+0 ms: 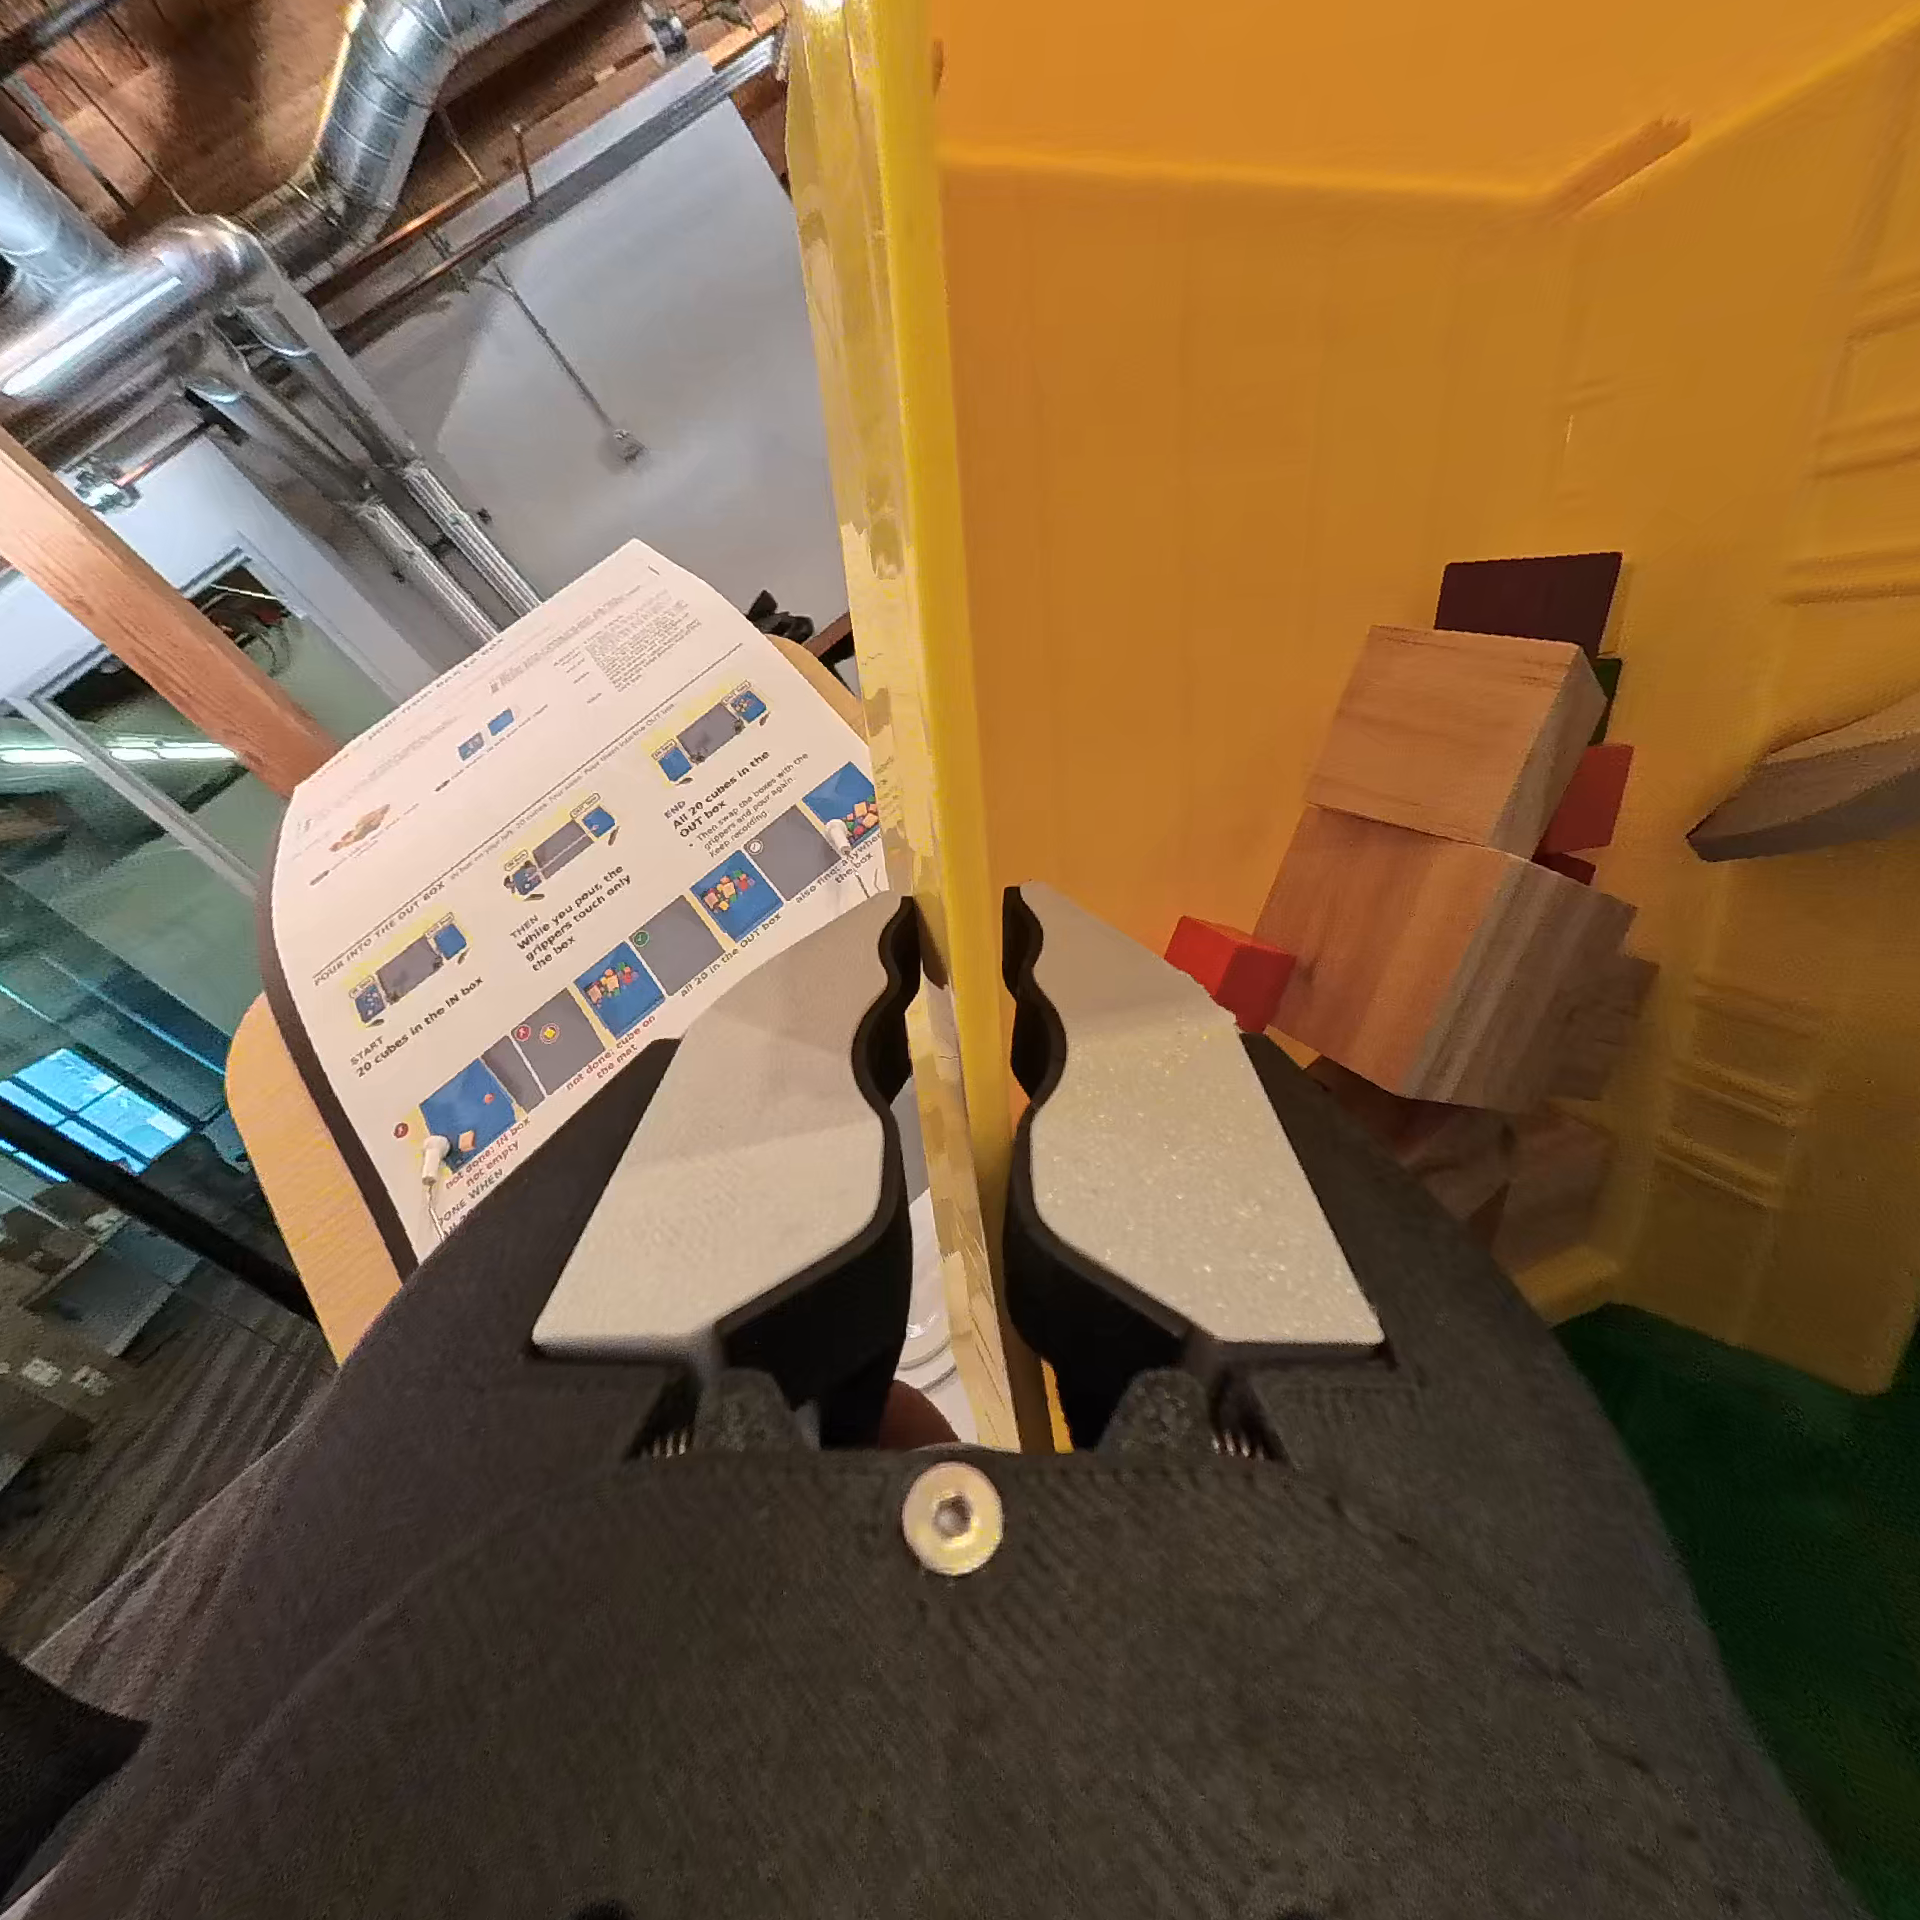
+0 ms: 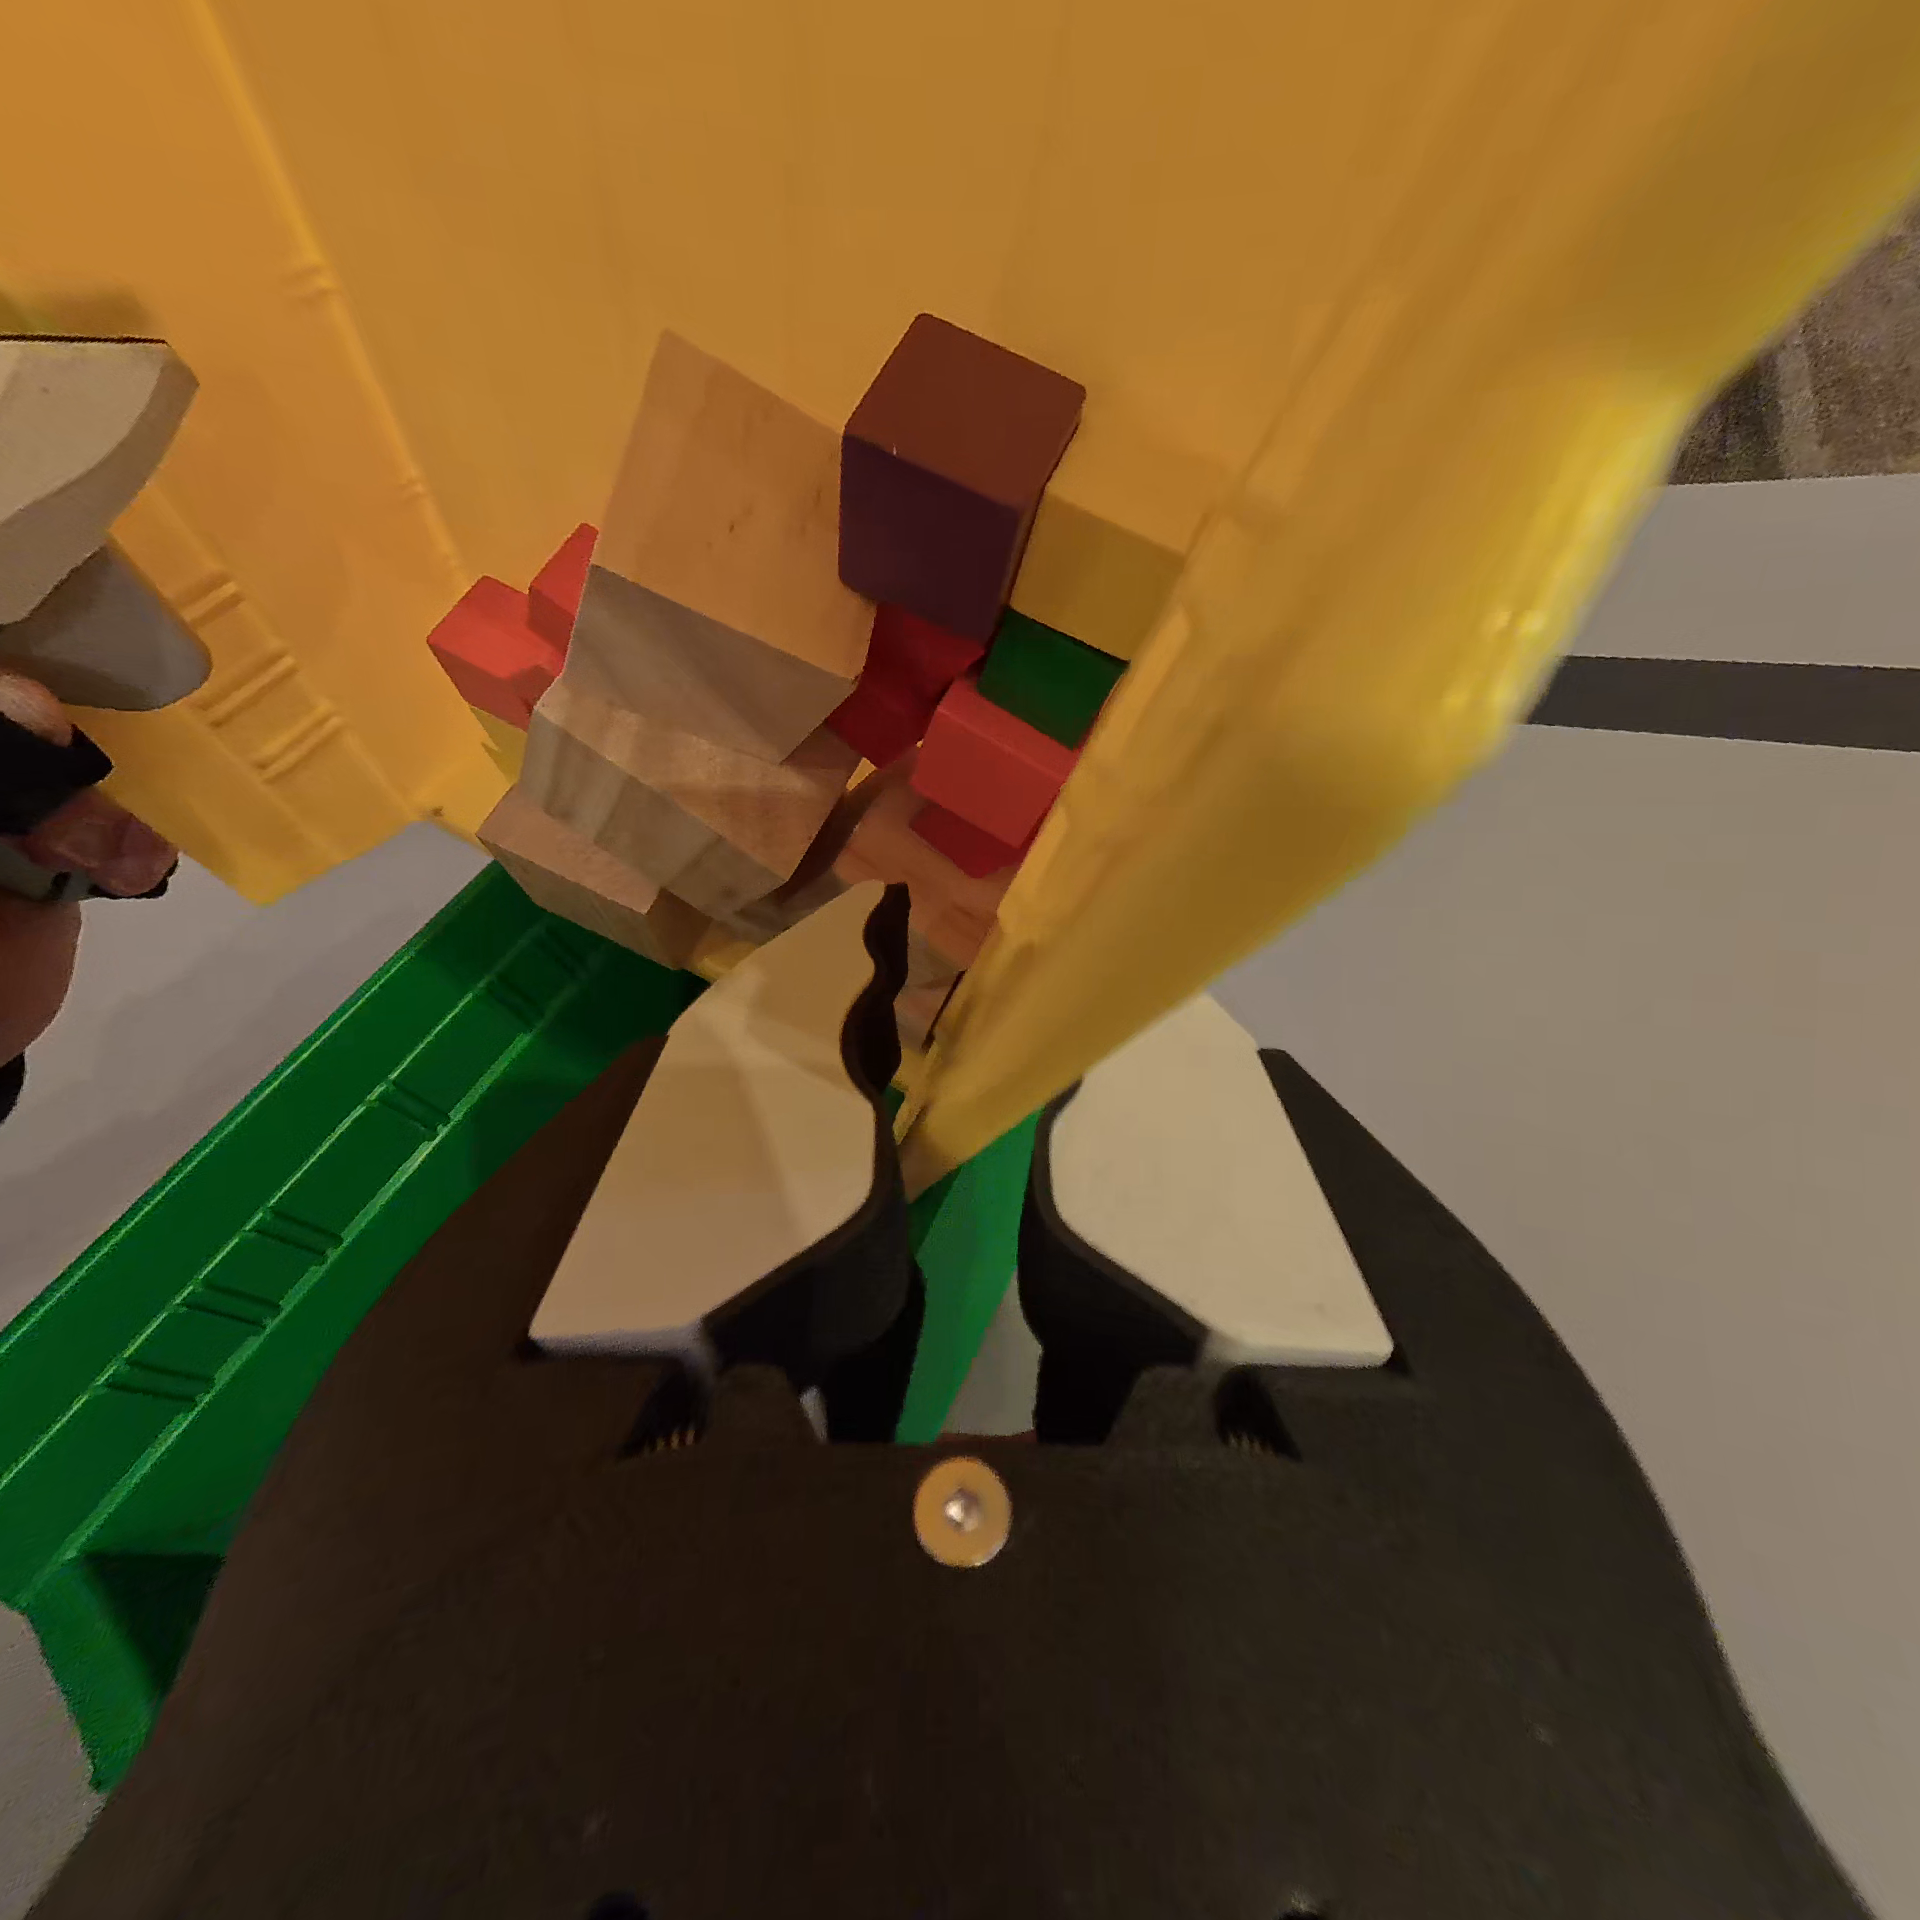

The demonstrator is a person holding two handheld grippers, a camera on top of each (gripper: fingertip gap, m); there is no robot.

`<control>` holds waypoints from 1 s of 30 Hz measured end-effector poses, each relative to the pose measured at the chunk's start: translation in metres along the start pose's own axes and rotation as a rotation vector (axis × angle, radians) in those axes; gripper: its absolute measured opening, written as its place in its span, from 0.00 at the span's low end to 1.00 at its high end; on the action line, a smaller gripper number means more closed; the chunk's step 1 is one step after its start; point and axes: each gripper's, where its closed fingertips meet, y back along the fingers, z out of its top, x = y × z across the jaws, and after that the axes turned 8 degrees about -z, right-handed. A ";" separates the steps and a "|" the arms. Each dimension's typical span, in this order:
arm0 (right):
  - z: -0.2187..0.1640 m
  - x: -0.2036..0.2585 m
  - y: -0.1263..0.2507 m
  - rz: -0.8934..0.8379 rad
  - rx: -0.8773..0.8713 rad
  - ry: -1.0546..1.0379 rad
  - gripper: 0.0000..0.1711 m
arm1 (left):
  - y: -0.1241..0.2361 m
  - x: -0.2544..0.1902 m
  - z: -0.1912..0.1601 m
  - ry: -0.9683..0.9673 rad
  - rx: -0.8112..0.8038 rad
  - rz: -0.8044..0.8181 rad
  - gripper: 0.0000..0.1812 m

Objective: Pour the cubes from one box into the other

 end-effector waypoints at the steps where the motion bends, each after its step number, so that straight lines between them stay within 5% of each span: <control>1: -0.001 -0.001 0.000 -0.003 -0.001 -0.004 0.09 | 0.000 -0.001 0.000 -0.006 -0.003 0.007 0.08; 30: 0.009 -0.004 0.003 -0.075 -0.113 0.009 0.07 | 0.005 0.000 0.005 -0.068 -0.114 0.090 0.07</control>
